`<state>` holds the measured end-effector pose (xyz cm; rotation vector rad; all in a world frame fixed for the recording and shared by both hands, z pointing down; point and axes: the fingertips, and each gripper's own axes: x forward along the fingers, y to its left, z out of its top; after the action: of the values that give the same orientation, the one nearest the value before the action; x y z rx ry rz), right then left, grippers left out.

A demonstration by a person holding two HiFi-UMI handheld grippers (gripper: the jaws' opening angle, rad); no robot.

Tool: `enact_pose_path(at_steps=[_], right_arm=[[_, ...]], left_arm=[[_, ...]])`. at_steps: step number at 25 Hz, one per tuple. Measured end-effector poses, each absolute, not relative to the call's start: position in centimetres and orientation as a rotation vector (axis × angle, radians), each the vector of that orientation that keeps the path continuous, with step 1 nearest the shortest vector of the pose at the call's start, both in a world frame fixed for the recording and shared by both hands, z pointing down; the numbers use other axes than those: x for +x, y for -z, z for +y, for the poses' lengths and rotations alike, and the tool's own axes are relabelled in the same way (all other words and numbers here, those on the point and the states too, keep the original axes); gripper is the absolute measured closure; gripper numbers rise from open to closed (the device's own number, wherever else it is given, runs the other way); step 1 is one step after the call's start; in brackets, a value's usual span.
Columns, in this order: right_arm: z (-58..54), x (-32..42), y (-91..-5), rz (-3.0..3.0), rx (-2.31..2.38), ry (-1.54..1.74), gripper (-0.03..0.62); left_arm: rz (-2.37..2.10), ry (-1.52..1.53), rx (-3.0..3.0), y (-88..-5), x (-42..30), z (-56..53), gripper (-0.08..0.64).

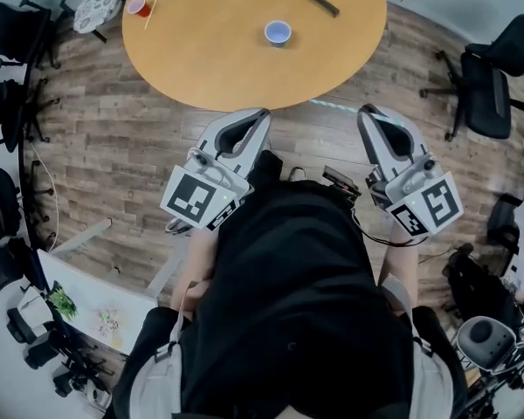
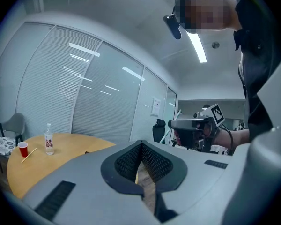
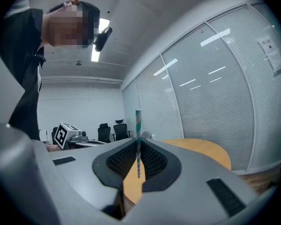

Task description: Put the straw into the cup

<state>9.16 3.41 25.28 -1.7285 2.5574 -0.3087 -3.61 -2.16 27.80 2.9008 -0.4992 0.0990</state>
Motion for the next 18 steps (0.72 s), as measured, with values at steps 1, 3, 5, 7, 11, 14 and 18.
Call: enact_pose_path(at_steps=[1,3,5,7,11,14,18], right_arm=[[2.4,9.1,-24.8,2.555,-1.727,0.289,0.557],[0.4,8.9,-23.8,2.541,-1.731,0.256,0.557],[-1.4,8.8,-23.3,2.528,-1.749,0.231,0.557],[-2.8,8.8,-23.0,2.513,-1.775,0.214,0.557],[-5.4,8.8,-22.4,2.465,-1.821,0.193,0.557],[-6.9,8.2,-22.1,2.446,-1.852,0.182,0.557],[-8.0,7.6,-22.6,2.452,-1.872,0.212,0.557]], left_arm=[[-0.495,-0.091,2.906,-27.6,-3.7,-3.0,0.548],[-0.485,-0.077,2.914,-27.1,-4.0,-4.7,0.549],[-0.475,-0.069,2.922,-26.8,-4.4,-6.1,0.548],[-0.465,-0.052,2.928,-26.6,-4.8,-7.3,0.548],[-0.434,-0.027,2.925,-26.8,-5.6,-9.4,0.549],[-0.394,-0.021,2.921,-27.0,-6.0,-10.5,0.548],[-0.358,-0.039,2.909,-27.7,-6.1,-11.4,0.549]])
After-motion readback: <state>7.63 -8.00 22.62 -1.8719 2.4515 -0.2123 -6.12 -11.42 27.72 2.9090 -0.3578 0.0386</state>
